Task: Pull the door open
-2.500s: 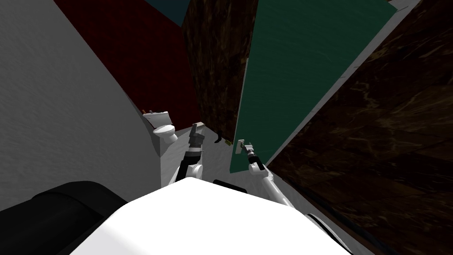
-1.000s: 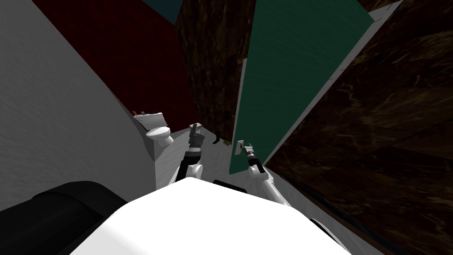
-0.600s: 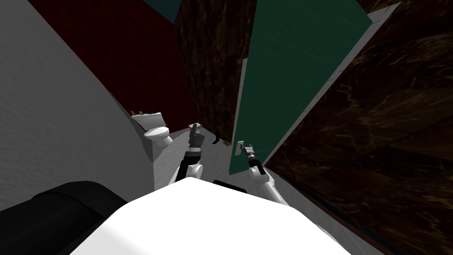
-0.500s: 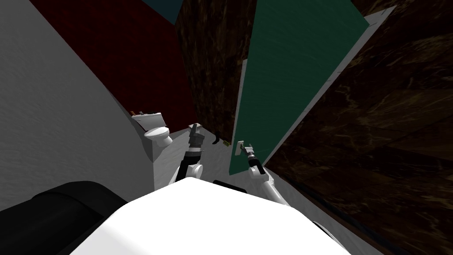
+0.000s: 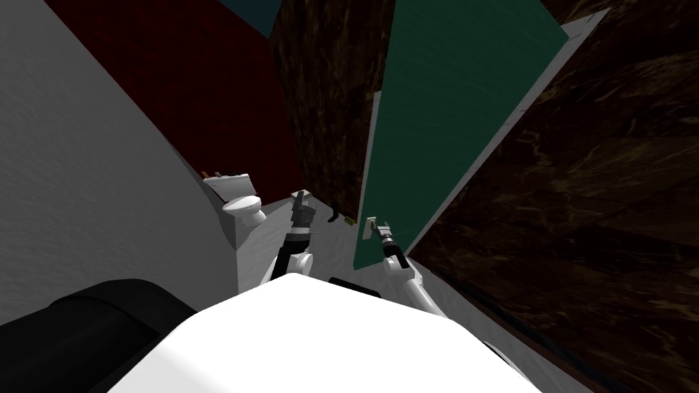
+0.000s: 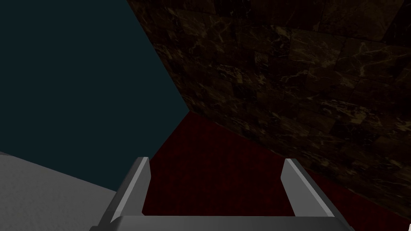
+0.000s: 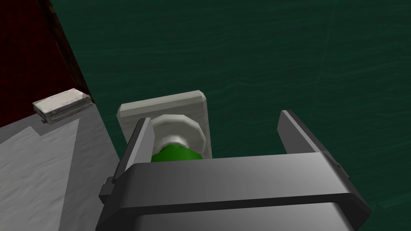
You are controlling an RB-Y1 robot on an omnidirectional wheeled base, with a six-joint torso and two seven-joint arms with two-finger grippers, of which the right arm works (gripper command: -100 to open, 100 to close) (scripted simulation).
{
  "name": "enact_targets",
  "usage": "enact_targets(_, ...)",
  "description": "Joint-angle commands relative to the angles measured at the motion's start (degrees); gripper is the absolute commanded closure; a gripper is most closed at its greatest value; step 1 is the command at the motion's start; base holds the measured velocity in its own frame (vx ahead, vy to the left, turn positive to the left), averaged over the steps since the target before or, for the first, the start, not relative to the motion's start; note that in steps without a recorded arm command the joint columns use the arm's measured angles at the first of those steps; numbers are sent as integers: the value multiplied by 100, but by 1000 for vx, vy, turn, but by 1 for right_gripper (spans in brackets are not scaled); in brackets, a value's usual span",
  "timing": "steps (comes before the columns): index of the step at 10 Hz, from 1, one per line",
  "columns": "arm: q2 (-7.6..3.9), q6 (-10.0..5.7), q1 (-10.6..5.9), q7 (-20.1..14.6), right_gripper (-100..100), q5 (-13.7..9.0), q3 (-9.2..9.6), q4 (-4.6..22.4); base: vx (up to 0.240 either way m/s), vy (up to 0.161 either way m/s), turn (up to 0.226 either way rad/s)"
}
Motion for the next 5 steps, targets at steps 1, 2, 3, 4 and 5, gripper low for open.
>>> enact_targets(1, -172, -4, 43, -10, 100, -32, -158, 120, 0, -2, 12)
enact_targets(2, -101, -112, -90, -13, 100, 37, 63, 120, 0, 57, -121)
enact_targets(3, -137, -121, -92, 3, 100, 56, 79, 104, 16, 91, -152)
enact_targets(4, -175, -131, -94, 19, 100, 76, 96, 86, 24, 70, -156)
enact_targets(5, -213, -140, -96, 36, 100, 95, 113, 69, 18, 49, -150)
